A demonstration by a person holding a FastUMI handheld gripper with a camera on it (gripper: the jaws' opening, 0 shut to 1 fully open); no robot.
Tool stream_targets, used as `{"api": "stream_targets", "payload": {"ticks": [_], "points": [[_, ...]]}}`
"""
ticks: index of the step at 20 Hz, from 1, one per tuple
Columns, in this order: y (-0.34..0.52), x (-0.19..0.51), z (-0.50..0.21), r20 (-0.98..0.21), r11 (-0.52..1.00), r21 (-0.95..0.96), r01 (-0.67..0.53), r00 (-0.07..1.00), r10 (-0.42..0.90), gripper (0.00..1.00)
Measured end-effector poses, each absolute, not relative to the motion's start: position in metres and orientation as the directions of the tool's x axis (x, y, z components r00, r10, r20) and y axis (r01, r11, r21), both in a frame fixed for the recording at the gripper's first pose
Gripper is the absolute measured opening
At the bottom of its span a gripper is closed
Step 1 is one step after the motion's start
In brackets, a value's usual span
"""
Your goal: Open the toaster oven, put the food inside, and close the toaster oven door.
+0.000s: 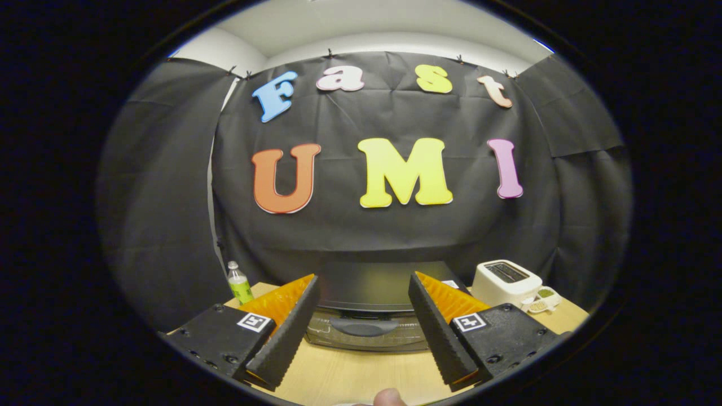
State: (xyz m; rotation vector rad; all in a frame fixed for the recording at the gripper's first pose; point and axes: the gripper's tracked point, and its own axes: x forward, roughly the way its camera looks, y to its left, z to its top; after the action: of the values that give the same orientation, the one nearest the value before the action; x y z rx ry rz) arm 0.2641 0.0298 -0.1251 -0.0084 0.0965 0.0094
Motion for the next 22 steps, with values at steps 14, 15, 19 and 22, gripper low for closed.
{"api": "stream_targets", "payload": {"ticks": [14,15,19,22], "points": [[0.017,0.342,-0.219,-0.184,0.998,-0.019,0.067,0.98,-0.069,1.0],[0.017,0.342,-0.218,-0.167,0.997,-0.018,0.07,0.983,-0.072,1.0],[0.017,0.343,-0.224,-0.167,0.994,-0.062,0.084,0.982,-0.094,1.0],[0.016,0.34,-0.229,-0.162,0.983,-0.156,0.094,0.98,-0.12,1.0]]}}
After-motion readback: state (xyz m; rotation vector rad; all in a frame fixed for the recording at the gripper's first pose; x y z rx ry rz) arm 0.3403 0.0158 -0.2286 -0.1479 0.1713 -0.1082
